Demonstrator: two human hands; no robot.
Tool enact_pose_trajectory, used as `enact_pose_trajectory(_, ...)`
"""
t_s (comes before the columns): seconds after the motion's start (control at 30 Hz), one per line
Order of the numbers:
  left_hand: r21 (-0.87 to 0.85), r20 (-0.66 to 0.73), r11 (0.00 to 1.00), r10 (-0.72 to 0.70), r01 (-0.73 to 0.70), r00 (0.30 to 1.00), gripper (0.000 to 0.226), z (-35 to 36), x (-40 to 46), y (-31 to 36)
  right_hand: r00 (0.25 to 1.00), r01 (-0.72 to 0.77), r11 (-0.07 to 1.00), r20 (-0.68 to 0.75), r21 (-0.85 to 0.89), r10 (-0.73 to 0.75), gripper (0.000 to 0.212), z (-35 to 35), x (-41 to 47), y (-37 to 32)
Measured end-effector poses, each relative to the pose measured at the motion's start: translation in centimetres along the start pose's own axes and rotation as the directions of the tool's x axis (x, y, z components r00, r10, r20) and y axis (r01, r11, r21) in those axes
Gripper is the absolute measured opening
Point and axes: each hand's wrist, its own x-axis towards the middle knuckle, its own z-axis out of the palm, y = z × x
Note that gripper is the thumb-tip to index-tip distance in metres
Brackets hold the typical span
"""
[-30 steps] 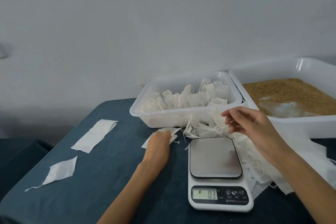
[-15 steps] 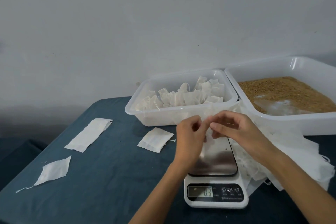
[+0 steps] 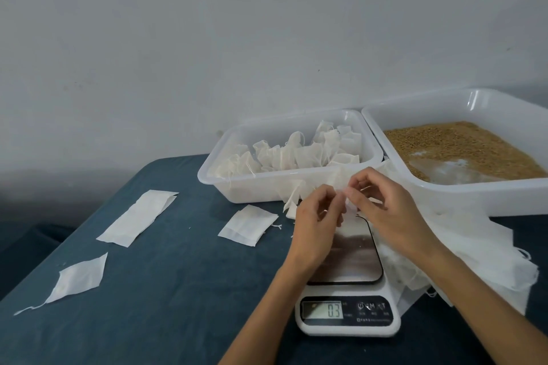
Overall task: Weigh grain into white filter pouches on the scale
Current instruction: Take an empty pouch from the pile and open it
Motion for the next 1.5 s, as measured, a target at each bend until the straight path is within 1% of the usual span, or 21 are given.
enact_pose_trajectory(0.1, 0.019, 0.03, 0.999, 0.029, -0.029, 0.999, 0.018, 0.0, -0.2, 0.3, 0.999, -0.022, 1.0, -0.025, 0.019, 0.023, 0.013, 0.1, 0.0, -0.2)
enact_pose_trajectory(0.2, 0.031, 0.041, 0.999, 0.031, -0.033, 0.999, 0.019, -0.2, -0.1, 0.3, 0.999, 0.007, 0.999, -0.046, 0.042, -0.005, 0.014, -0.3, 0.1, -0.3)
enact_pose_trajectory(0.27, 0.014, 0.01, 1.0, 0.028, -0.028, 1.0, 0.021, -0.3, -0.1, 0.3, 0.997, 0.053, 0.999, -0.05, -0.002, -0.053, 0.015, -0.4, 0.1, -0.4)
enact_pose_trajectory(0.37, 0.001, -0.034, 0.999, 0.037, -0.037, 0.999, 0.024, -0.5, 0.0, 0.3, 0.991, 0.122, 0.987, -0.041, -0.101, -0.127, 0.023, -0.3, -0.2, -0.6)
enact_pose_trajectory(0.43, 0.028, -0.036, 0.998, 0.064, -0.063, 0.997, 0.024, -0.4, -0.1, 0.4, 0.994, 0.101, 0.994, -0.045, -0.044, -0.103, 0.021, -0.2, -0.2, -0.7)
enact_pose_trajectory(0.5, 0.04, -0.024, 0.996, 0.079, -0.078, 0.997, 0.024, -0.3, -0.1, 0.5, 0.998, 0.048, 0.997, -0.029, 0.055, -0.046, 0.007, -0.2, -0.1, -0.7)
enact_pose_trajectory(0.63, 0.02, -0.013, 0.997, 0.076, -0.076, 0.997, 0.023, -0.3, -0.3, 0.6, 0.998, 0.024, 0.993, -0.066, 0.115, -0.016, 0.015, -0.4, 0.0, -0.6)
enact_pose_trajectory(0.7, -0.013, -0.011, 0.999, 0.052, -0.052, 0.999, 0.023, -0.4, -0.3, 0.7, 0.994, 0.078, 0.995, -0.082, 0.055, -0.073, 0.015, -0.5, -0.1, -0.7)
enact_pose_trajectory(0.8, -0.038, -0.048, 0.999, 0.034, -0.036, 0.998, 0.025, -0.7, -0.1, 0.7, 0.973, 0.199, 0.962, -0.078, -0.19, -0.216, 0.024, -0.1, -0.1, -0.6)
enact_pose_trajectory(0.87, -0.011, -0.062, 0.998, 0.055, -0.056, 0.997, 0.024, -0.6, -0.2, 0.8, 0.975, 0.185, 0.953, -0.077, -0.24, -0.209, 0.023, 0.3, -0.2, -0.4)
enact_pose_trajectory(0.93, 0.052, -0.066, 0.994, 0.104, -0.101, 0.992, 0.023, -0.4, -0.3, 0.8, 0.996, 0.062, 0.992, -0.051, -0.111, -0.068, 0.016, 0.3, -0.2, -0.3)
enact_pose_trajectory(0.97, 0.093, -0.065, 0.987, 0.134, -0.128, 0.989, 0.023, -0.4, -0.2, 0.7, 1.0, -0.011, 1.0, -0.001, -0.016, 0.011, 0.015, 0.2, -0.1, -0.4)
enact_pose_trajectory(1.03, 0.16, -0.044, 0.97, 0.19, -0.181, 0.981, 0.019, -0.3, -0.2, 0.6, 0.997, -0.053, 0.995, 0.068, 0.085, 0.047, 0.023, 0.0, -0.1, -0.6)
enact_pose_trajectory(1.07, 0.17, -0.031, 0.966, 0.204, -0.196, 0.978, 0.015, -0.3, -0.2, 0.6, 0.998, -0.04, 0.995, 0.052, 0.091, 0.036, 0.025, -0.1, 0.0, -0.6)
enact_pose_trajectory(1.13, 0.126, -0.041, 0.976, 0.185, -0.179, 0.982, 0.009, -0.4, -0.3, 0.7, 0.998, -0.028, 0.991, -0.047, 0.129, 0.034, 0.022, -0.2, 0.1, -0.6)
enact_pose_trajectory(1.17, 0.069, -0.064, 0.987, 0.151, -0.147, 0.986, 0.012, -0.6, -0.3, 0.8, 0.995, -0.041, 0.98, -0.077, 0.194, 0.057, 0.02, -0.2, 0.1, -0.7)
enact_pose_trajectory(1.27, -0.185, -0.072, 0.982, 0.014, -0.027, 0.997, 0.019, -1.1, 0.1, 1.0, 0.994, -0.084, 0.925, -0.037, 0.371, 0.105, 0.017, -0.3, 0.1, -0.4)
enact_pose_trajectory(1.33, -0.304, -0.029, 0.952, -0.036, 0.025, 0.999, 0.017, -1.5, 0.4, 0.7, 0.99, -0.108, 0.907, -0.039, 0.407, 0.136, 0.022, -0.4, 0.1, -0.4)
enact_pose_trajectory(1.4, -0.341, -0.017, 0.939, -0.056, 0.047, 0.998, 0.017, -1.7, 0.4, 0.6, 0.988, -0.088, 0.922, -0.083, 0.377, 0.128, 0.022, -0.3, 0.1, -0.5)
enact_pose_trajectory(1.43, -0.347, -0.02, 0.936, -0.066, 0.055, 0.998, 0.019, -1.9, 0.4, 0.6, 0.988, -0.044, 0.95, -0.13, 0.31, 0.088, 0.018, -0.3, 0.1, -0.5)
enact_pose_trajectory(1.5, -0.303, -0.049, 0.952, -0.068, 0.05, 0.996, 0.021, -2.0, 0.4, 0.4, 0.964, 0.043, 0.996, -0.264, 0.078, -0.021, 0.01, -0.4, -0.1, -0.3)
